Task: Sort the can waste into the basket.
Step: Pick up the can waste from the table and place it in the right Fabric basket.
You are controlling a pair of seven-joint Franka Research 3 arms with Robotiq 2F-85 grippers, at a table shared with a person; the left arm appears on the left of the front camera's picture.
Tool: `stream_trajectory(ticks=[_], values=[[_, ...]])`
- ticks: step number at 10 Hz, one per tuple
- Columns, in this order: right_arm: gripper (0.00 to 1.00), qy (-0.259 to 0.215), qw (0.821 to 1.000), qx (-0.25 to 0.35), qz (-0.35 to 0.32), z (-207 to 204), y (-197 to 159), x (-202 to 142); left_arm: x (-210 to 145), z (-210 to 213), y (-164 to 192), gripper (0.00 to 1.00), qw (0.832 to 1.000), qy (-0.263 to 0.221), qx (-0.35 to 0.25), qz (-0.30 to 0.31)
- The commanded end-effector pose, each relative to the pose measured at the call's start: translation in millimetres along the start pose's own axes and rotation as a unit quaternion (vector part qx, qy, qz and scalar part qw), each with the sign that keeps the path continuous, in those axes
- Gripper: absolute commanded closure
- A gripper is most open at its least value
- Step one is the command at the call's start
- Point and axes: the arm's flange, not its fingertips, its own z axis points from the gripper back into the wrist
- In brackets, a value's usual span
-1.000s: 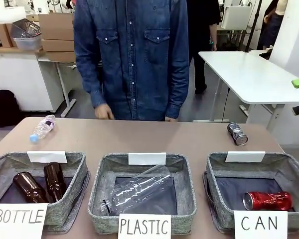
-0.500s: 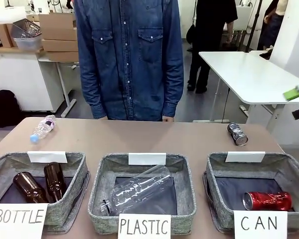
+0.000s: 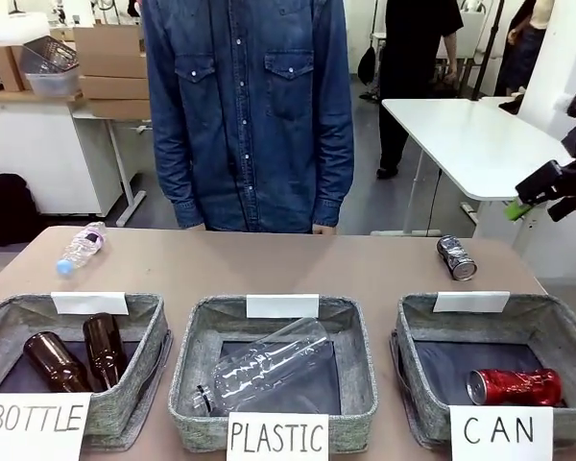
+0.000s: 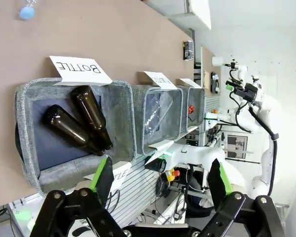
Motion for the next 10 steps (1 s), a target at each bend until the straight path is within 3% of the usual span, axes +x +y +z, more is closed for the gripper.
stream_trajectory(ticks=[1, 3, 5, 7, 10], values=[[0.00, 0.007, 0.999, 0.036, 0.003, 9.7, 6.9, -0.8, 0.2, 2.1, -1.4, 0.00, 1.000, 0.001, -0.003, -0.002], [0.00, -0.012, 0.999, -0.024, -0.017, -9.2, 5.6, 12.4, 0.2, 2.1, -1.4, 0.00, 1.000, 0.001, -0.003, -0.002], [0.00, 0.031, 0.998, -0.032, -0.052, -74.0, -2.4, 71.0, 0.2, 2.1, -1.4, 0.00, 1.000, 0.001, -0.003, -0.002], [0.00, 0.028, 0.996, -0.049, -0.072, -129.6, -16.8, 111.5, 0.2, 2.1, -1.4, 0.00, 1.000, 0.001, -0.003, -0.002], [0.00, 0.036, 0.985, -0.138, -0.095, -190.3, -39.5, 126.4, 0.2, 2.1, -1.4, 0.00, 1.000, 0.001, -0.003, -0.002]])
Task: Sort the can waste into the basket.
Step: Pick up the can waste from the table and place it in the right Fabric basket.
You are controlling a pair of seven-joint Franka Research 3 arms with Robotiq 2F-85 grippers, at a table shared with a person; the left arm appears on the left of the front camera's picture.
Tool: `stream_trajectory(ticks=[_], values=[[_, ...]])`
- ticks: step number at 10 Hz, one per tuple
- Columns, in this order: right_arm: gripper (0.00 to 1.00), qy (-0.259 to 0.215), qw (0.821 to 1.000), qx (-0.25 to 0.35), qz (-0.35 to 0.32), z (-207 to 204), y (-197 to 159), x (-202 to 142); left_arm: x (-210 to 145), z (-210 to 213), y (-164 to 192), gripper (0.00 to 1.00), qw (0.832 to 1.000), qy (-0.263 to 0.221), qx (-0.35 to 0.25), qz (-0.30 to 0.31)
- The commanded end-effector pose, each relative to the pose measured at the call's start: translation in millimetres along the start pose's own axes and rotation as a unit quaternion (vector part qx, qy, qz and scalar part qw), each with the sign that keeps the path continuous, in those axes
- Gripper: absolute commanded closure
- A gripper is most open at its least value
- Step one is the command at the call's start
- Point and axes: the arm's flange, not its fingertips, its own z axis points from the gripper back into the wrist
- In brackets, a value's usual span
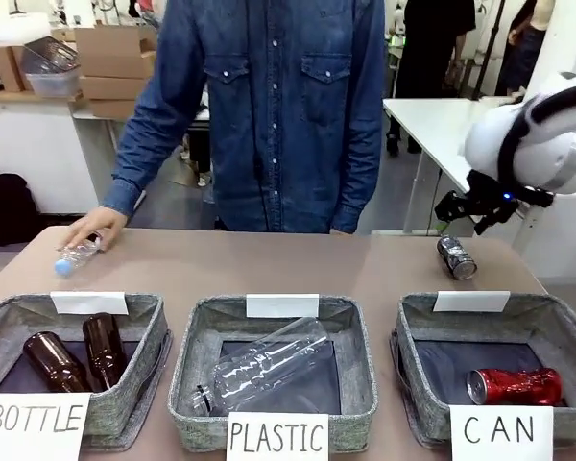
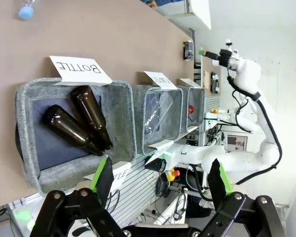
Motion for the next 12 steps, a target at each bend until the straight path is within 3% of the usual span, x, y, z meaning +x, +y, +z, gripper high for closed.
stream_trajectory(ticks=[1, 4, 10, 12], values=[[0.00, -0.008, 0.997, -0.067, -0.025, -5.8, -2.2, 8.5, 0.1, 2.2, -1.5, 0.00, 1.000, 0.001, -0.003, -0.002], [0.00, 0.001, 0.997, -0.071, -0.017, -60.0, -19.9, 12.0, 0.1, 2.2, -1.5, 0.00, 1.000, 0.001, -0.003, -0.002], [0.00, 0.021, 0.996, -0.081, 0.001, -85.1, -15.8, 5.6, 0.1, 2.2, -1.5, 0.00, 1.000, 0.001, -0.003, -0.002], [0.60, 0.027, 0.996, -0.086, 0.014, -89.9, -12.5, 4.2, 0.0, 0.1, -0.1, 0.00, 1.000, 0.000, 0.000, 0.000]])
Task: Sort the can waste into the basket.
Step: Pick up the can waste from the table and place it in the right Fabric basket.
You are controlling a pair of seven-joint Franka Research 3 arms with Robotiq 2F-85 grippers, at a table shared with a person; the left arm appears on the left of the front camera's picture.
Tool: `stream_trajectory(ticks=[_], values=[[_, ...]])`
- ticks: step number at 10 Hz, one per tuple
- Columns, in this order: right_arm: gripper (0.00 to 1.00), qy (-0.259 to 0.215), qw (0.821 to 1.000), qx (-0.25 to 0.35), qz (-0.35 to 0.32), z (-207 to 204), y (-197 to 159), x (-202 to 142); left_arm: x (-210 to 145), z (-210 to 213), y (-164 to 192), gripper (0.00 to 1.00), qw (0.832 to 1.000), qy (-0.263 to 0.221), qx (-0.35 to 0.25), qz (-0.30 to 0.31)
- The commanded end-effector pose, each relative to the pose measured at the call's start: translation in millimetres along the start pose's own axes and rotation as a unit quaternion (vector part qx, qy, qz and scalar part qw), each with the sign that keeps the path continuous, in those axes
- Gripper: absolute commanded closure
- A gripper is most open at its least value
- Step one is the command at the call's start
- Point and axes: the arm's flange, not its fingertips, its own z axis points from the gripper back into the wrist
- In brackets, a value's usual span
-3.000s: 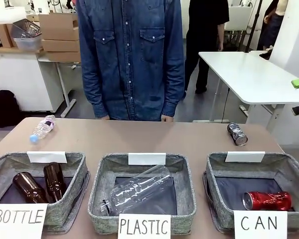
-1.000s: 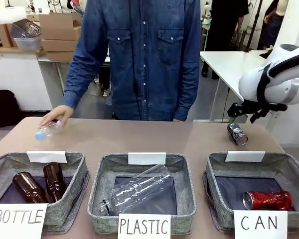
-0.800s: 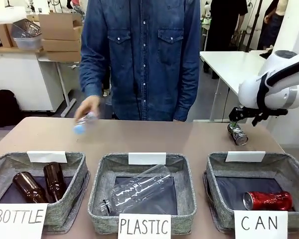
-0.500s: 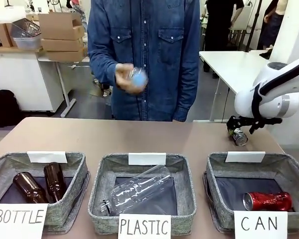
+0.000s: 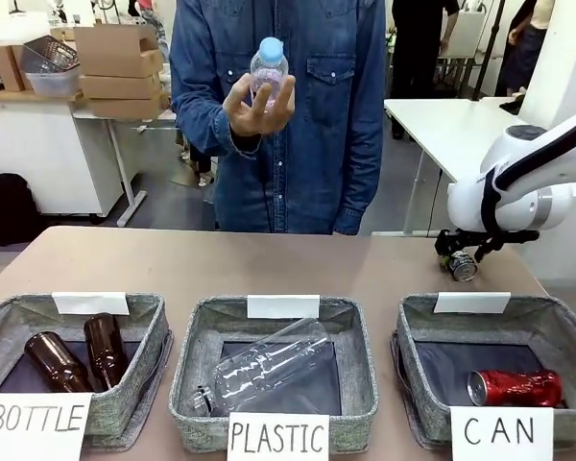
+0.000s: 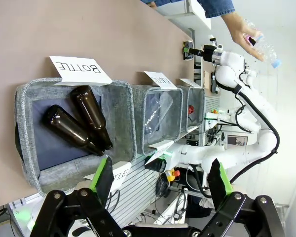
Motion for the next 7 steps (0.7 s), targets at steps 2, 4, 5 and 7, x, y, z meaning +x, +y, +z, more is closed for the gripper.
stream_trajectory(ticks=[2, 4, 5, 7], values=[[1.00, 0.001, 1.000, -0.015, 0.000, -2.4, 6.6, 4.8, -9.8, -31.3, -9.4, 0.00, 1.000, 0.008, -0.017, 0.003], [1.00, 0.000, 1.000, -0.016, -0.002, -0.3, 3.9, 4.1, -24.2, -75.6, -7.8, 0.00, 0.999, 0.035, -0.032, 0.001], [0.97, 0.001, 1.000, -0.016, -0.001, -0.5, 3.1, 3.5, -29.5, -89.3, -10.5, 0.00, 0.999, 0.035, -0.034, -0.009], [1.00, 0.003, 1.000, -0.016, -0.001, -1.0, 1.6, 2.9, -23.5, -75.7, -3.9, 0.00, 0.998, 0.050, -0.024, -0.003]])
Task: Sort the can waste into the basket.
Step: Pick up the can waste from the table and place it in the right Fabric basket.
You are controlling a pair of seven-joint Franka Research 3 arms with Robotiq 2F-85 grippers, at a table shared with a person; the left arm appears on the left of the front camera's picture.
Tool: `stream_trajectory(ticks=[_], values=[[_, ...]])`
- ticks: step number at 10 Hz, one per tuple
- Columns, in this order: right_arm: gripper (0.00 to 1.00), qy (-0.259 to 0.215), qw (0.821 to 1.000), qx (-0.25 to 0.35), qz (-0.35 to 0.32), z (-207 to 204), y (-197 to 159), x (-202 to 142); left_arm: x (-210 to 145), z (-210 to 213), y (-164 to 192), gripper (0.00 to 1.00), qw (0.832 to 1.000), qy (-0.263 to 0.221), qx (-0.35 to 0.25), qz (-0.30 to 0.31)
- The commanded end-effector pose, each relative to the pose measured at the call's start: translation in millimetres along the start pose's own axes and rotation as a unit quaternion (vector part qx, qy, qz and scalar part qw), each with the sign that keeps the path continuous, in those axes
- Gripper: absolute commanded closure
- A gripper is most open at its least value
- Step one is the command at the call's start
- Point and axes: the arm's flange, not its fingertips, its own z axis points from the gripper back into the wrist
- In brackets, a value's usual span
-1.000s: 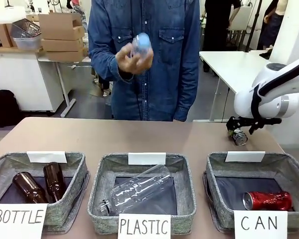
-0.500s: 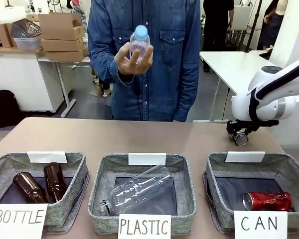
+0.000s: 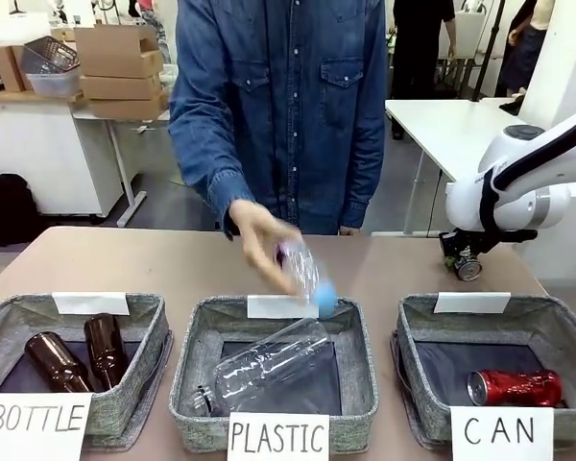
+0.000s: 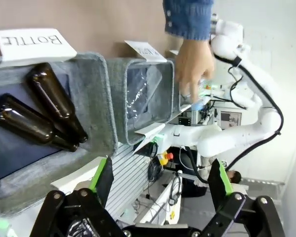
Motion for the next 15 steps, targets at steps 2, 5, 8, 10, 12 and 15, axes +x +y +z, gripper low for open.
stream_trajectory(ticks=[2, 5, 8, 10, 12, 15], values=[[1.00, 0.002, 1.000, -0.012, 0.001, 1.9, -1.9, -0.9, 5.5, 20.2, 2.7, 0.00, 1.000, -0.011, 0.012, 0.005], [0.73, -0.029, 0.998, 0.035, 0.054, 69.8, -11.7, -19.0, 5.5, 20.2, 2.7, 0.00, 1.000, -0.011, 0.012, 0.005], [0.73, -0.043, 0.979, 0.117, 0.163, 198.6, -32.7, -81.4, 5.5, 20.2, 2.7, 0.00, 1.000, -0.011, 0.012, 0.005], [0.73, 0.039, 0.963, 0.172, 0.203, 232.3, -43.8, -122.7, 5.5, 20.2, 2.7, 0.00, 1.000, -0.011, 0.012, 0.005], [0.73, 0.099, 0.904, 0.146, 0.390, 241.5, -38.1, -174.9, 5.5, 20.2, 2.7, 0.00, 1.000, -0.011, 0.012, 0.005], [0.73, 0.115, 0.760, 0.151, 0.621, 235.7, -15.5, -218.2, 5.5, 20.2, 2.7, 0.00, 1.000, -0.011, 0.012, 0.005]])
